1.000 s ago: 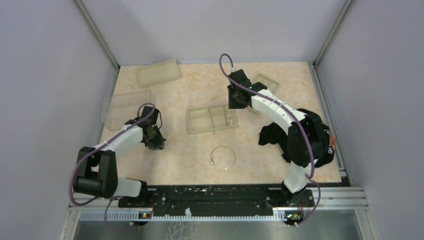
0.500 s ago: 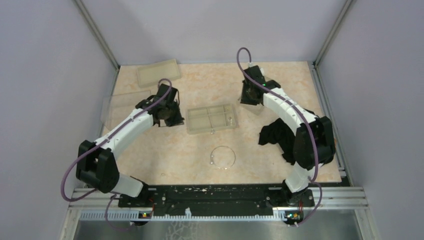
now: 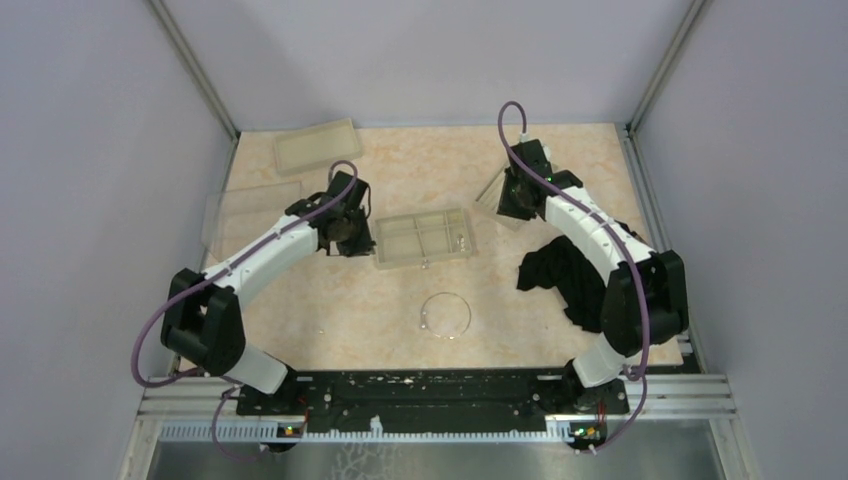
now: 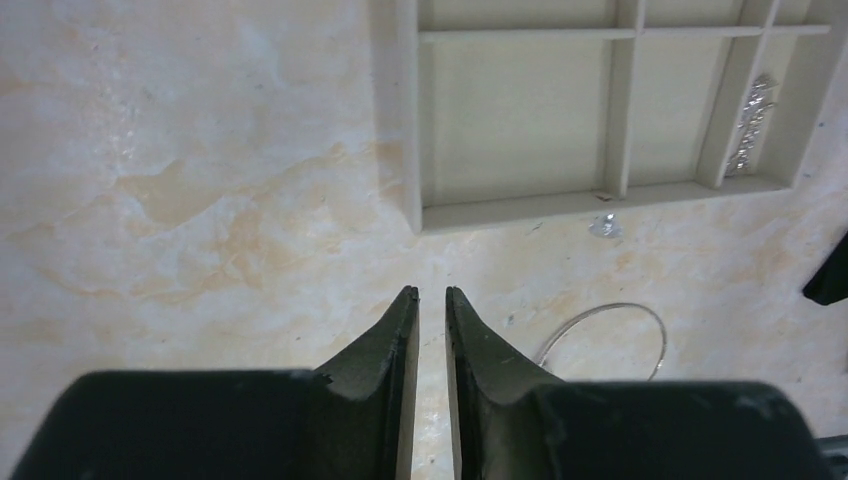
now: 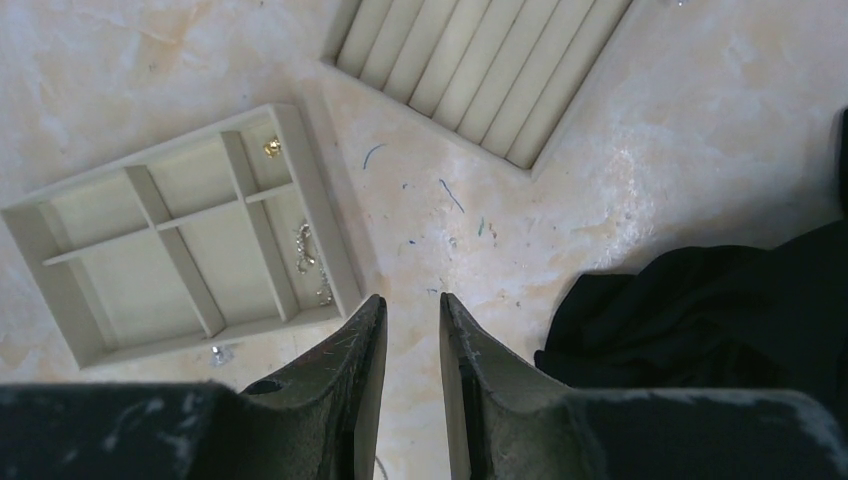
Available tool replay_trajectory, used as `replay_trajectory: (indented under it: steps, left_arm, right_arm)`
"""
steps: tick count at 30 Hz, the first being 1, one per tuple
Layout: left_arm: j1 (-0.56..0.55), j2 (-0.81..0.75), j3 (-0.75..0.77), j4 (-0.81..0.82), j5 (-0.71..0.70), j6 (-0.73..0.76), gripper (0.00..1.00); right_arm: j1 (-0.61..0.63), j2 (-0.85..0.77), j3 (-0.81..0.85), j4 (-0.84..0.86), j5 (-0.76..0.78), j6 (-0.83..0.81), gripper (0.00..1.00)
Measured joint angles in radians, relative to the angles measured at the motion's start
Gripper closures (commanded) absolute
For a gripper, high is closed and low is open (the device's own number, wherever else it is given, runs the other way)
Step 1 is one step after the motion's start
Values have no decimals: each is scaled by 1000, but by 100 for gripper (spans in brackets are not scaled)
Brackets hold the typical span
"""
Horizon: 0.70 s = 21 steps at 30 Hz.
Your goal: Organize the mixed jewelry
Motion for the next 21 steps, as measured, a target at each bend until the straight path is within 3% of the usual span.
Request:
replay_trajectory:
  steps: [6, 15, 21]
  left_arm:
    - [17, -103, -107, -56, -47, -12, 74]
    - [41, -240, -262, -188, -95, -79, 53]
    - [47, -293, -346, -261, -114, -161, 48]
  right_arm:
    - [0, 3, -11, 4, -35, -2, 74]
    - [1, 29, -11, 9, -67, -8, 73]
    - [2, 30, -11, 15, -84, -11, 73]
